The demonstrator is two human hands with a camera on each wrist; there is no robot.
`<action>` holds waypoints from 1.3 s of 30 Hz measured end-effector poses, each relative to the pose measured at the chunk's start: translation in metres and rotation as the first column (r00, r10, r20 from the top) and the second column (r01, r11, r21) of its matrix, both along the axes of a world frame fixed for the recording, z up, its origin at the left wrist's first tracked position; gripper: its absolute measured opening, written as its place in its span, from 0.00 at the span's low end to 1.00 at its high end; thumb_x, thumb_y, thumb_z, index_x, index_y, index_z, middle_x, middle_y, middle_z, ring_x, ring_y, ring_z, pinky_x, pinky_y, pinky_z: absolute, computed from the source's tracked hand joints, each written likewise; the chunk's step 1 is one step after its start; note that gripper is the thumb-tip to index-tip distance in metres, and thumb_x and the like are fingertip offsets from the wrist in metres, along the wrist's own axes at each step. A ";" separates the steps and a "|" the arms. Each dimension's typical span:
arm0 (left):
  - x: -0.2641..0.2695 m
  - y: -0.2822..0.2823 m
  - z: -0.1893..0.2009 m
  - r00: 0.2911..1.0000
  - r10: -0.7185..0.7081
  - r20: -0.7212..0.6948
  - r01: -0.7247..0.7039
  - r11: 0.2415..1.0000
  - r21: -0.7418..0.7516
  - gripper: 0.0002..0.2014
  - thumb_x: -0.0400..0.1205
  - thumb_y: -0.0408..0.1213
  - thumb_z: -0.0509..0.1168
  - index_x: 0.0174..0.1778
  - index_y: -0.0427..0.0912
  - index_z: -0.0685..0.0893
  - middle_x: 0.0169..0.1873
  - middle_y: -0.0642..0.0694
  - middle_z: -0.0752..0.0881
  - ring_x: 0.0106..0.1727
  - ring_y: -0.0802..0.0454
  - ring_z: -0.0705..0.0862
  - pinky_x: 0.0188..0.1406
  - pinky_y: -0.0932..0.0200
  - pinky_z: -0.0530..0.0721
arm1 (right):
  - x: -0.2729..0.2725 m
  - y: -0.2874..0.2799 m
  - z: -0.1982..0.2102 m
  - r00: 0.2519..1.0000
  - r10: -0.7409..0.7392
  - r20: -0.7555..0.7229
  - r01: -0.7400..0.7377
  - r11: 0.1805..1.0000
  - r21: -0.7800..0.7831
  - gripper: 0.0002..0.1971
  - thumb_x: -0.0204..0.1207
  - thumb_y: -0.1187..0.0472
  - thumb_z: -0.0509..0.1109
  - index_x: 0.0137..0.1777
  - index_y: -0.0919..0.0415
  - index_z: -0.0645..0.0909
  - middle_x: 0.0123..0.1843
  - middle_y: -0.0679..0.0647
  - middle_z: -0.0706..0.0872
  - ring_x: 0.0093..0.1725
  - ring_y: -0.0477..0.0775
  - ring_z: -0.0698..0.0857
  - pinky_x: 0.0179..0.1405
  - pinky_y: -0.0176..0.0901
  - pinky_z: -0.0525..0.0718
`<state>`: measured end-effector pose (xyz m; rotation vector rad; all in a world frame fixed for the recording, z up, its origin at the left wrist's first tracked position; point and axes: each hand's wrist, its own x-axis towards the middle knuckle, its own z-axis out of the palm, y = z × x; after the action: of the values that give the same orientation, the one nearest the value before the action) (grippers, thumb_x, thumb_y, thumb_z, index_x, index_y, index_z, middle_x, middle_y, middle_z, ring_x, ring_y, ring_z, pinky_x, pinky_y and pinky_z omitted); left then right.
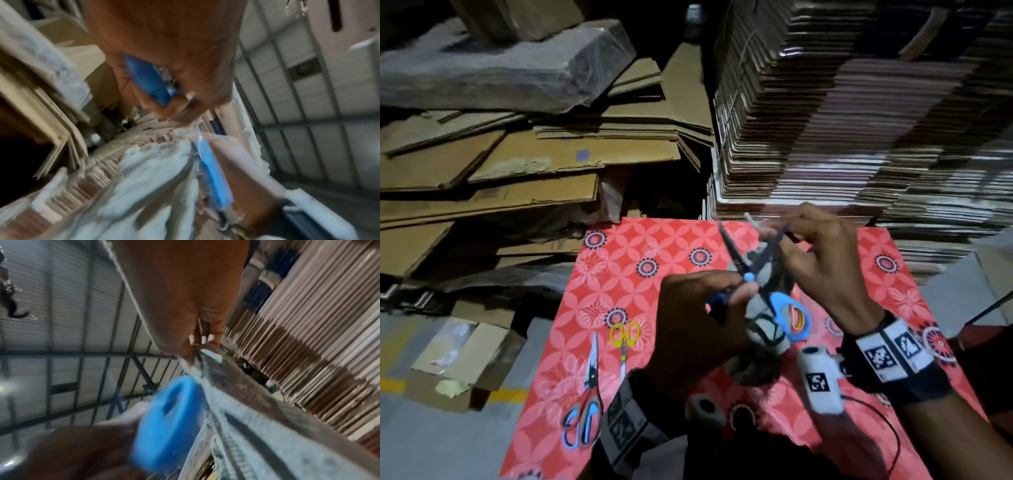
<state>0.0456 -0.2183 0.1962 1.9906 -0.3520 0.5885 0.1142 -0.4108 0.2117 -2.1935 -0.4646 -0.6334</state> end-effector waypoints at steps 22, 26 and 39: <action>0.016 0.012 -0.001 0.996 0.082 0.026 -0.082 0.997 0.003 0.19 0.81 0.32 0.73 0.24 0.41 0.78 0.21 0.58 0.74 0.21 0.58 0.73 0.26 0.70 0.69 | -0.025 0.012 0.019 0.963 0.236 -0.133 -0.198 0.948 0.250 0.08 0.83 0.62 0.73 0.53 0.48 0.90 0.43 0.42 0.90 0.42 0.50 0.85 0.47 0.43 0.82; 0.016 0.013 -0.003 0.996 0.090 0.021 -0.090 0.996 0.007 0.20 0.82 0.34 0.72 0.24 0.40 0.77 0.20 0.53 0.75 0.21 0.53 0.75 0.23 0.58 0.74 | -0.027 0.016 0.020 0.949 0.273 -0.157 -0.225 0.937 0.268 0.07 0.82 0.63 0.78 0.56 0.52 0.92 0.48 0.44 0.94 0.48 0.47 0.91 0.51 0.40 0.86; 0.011 0.010 0.001 0.993 0.116 -0.020 -0.116 0.993 0.010 0.20 0.80 0.38 0.73 0.23 0.39 0.76 0.19 0.48 0.75 0.21 0.50 0.74 0.22 0.52 0.71 | -0.028 0.030 0.020 0.986 0.138 0.094 -0.146 0.987 0.075 0.04 0.77 0.69 0.83 0.50 0.64 0.95 0.48 0.54 0.91 0.48 0.46 0.89 0.49 0.31 0.82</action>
<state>0.0561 -0.2081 0.1970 2.0338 -0.2277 0.6401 0.0866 -0.3807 0.2316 -2.0411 -0.6250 -0.6618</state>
